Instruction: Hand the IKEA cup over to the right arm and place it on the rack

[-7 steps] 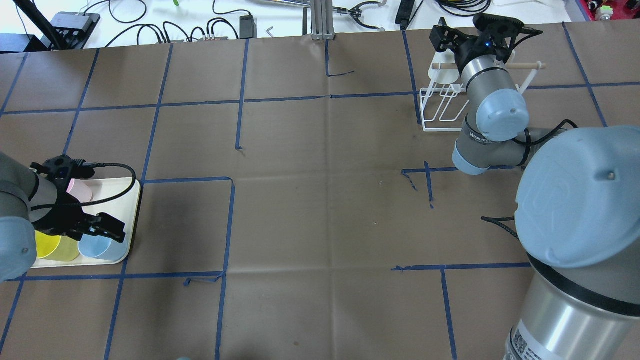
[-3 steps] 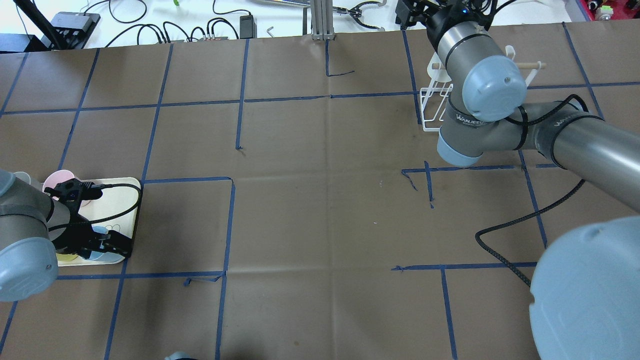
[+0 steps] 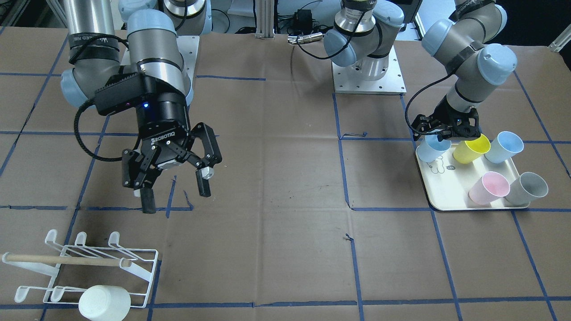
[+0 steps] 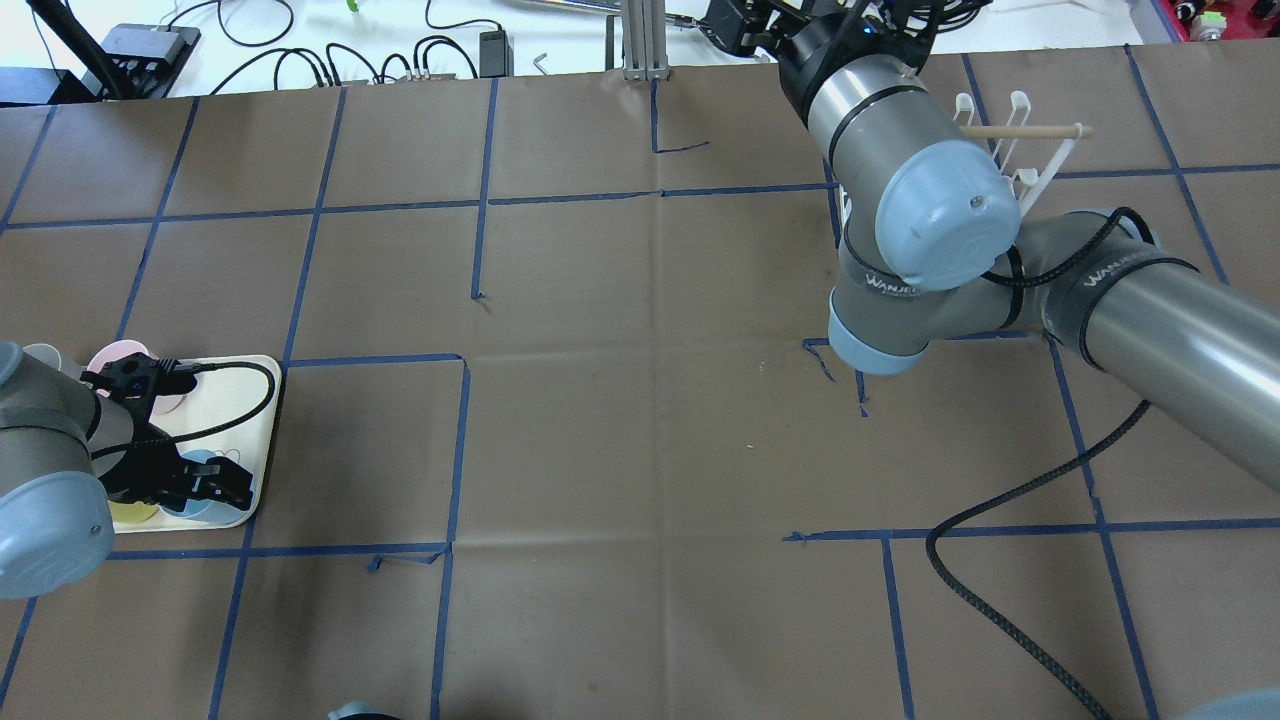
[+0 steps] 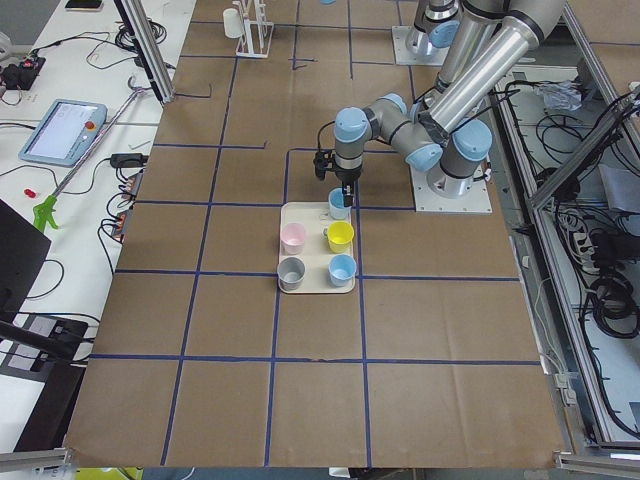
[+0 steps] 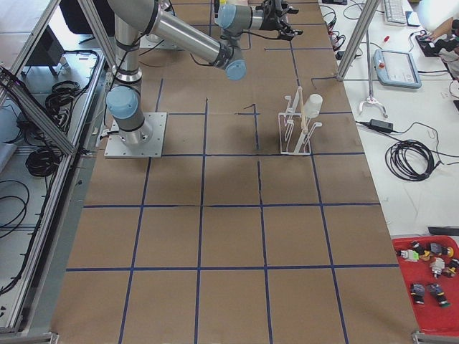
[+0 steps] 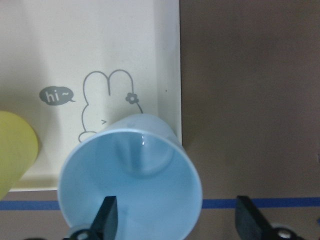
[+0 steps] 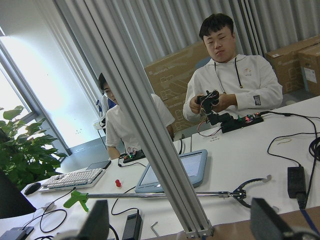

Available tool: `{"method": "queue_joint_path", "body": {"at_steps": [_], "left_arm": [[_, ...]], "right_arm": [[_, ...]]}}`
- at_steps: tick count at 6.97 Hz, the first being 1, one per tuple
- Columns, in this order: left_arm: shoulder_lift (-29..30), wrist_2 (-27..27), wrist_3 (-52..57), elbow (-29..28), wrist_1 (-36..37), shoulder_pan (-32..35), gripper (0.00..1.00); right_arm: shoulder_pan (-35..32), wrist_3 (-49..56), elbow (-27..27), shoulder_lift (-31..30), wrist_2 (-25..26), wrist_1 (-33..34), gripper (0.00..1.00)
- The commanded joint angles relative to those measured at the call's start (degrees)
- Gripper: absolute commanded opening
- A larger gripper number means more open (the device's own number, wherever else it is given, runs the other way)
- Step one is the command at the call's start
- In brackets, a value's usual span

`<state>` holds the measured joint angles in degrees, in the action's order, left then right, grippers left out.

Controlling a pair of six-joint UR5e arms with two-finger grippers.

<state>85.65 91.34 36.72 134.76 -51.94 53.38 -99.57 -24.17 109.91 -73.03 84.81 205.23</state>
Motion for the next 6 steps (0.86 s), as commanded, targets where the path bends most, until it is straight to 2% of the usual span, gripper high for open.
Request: {"method": "queue_joint_path", "body": {"at_steps": [1,3,4,6], "left_arm": [[0.2,-0.9,-0.2,-1.0,1.0,0.0,0.05],[0.3,-2.7,0.4,-5.8,0.4,0.1,0.00],[0.3,-6.2,0.4,-9.0,-0.6,0.6,0.00],[0.4,-8.6,-0.3,-19.7,-12.0,5.9,0.00]], "right_arm": [[-2.5,-12.4,4.7,-1.8,-0.2,0.4,1.00],[-2.6,-31.2,7.6,-2.3,-0.5,2.5,1.00],[-2.7,-39.0,8.5,-2.8,-1.4,3.6,1.00],[-3.3,-48.0,10.9,-4.0,-2.3,6.3,1.00]]}}
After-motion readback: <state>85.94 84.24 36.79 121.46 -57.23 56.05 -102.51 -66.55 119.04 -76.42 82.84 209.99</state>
